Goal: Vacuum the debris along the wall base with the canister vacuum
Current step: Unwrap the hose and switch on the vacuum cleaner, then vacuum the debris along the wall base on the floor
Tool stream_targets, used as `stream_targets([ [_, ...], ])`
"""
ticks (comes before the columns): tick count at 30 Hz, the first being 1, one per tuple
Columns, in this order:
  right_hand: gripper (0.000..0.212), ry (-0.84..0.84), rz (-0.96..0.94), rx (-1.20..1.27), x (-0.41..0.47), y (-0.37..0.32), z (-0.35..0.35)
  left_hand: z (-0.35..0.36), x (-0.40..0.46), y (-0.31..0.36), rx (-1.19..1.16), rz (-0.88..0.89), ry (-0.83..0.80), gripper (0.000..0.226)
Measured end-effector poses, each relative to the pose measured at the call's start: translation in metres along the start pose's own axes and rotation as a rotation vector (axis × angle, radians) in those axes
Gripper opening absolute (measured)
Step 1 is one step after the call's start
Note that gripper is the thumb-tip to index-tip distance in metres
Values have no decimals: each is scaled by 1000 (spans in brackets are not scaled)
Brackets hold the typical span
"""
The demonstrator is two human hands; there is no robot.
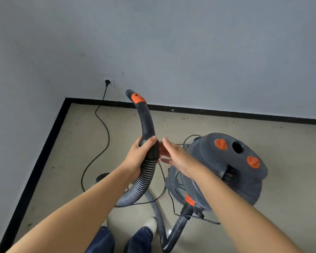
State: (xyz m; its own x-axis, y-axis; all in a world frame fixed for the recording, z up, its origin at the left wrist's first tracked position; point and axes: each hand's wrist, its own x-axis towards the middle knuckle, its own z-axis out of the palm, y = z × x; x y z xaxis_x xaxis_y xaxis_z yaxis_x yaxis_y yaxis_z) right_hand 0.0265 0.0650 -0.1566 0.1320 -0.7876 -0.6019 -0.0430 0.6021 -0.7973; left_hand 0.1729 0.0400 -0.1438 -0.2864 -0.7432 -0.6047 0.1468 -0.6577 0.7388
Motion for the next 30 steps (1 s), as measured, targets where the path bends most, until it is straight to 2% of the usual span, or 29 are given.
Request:
stream_targets([
  [3, 40, -42, -71, 196, 21, -41, 36, -35, -18, 6, 43, -5, -69, 34],
  [7, 26, -22, 5, 141, 47, -62, 94, -79, -41, -4, 78, 35, -95, 48],
  [10, 17, 73, 19, 190, 60, -68, 149, -117, -48, -4, 111, 127, -1, 50],
  [13, 18, 176, -36, 193, 77, -81, 194, -164, -54, -8, 363, 191, 94, 44],
  [16, 17, 201, -70, 161, 99, -100, 237, -219, -60, -15, 606, 172, 195, 41],
  [18, 16, 196, -84, 135, 111, -113, 273, -253, -65, -12, 666, 145, 271, 32],
  [22, 15, 107, -140, 57, 131, -134, 350, -311, -71, 5, 500, 131, 336, 17],
  [25, 12, -47, -182, -7, 144, -147, 402, -346, -80, 15, 300, 118, 315, 20],
  [30, 16, -213, -180, -155, 160, -154, 470, -376, -91, 13, 86, 162, 407, 20],
])
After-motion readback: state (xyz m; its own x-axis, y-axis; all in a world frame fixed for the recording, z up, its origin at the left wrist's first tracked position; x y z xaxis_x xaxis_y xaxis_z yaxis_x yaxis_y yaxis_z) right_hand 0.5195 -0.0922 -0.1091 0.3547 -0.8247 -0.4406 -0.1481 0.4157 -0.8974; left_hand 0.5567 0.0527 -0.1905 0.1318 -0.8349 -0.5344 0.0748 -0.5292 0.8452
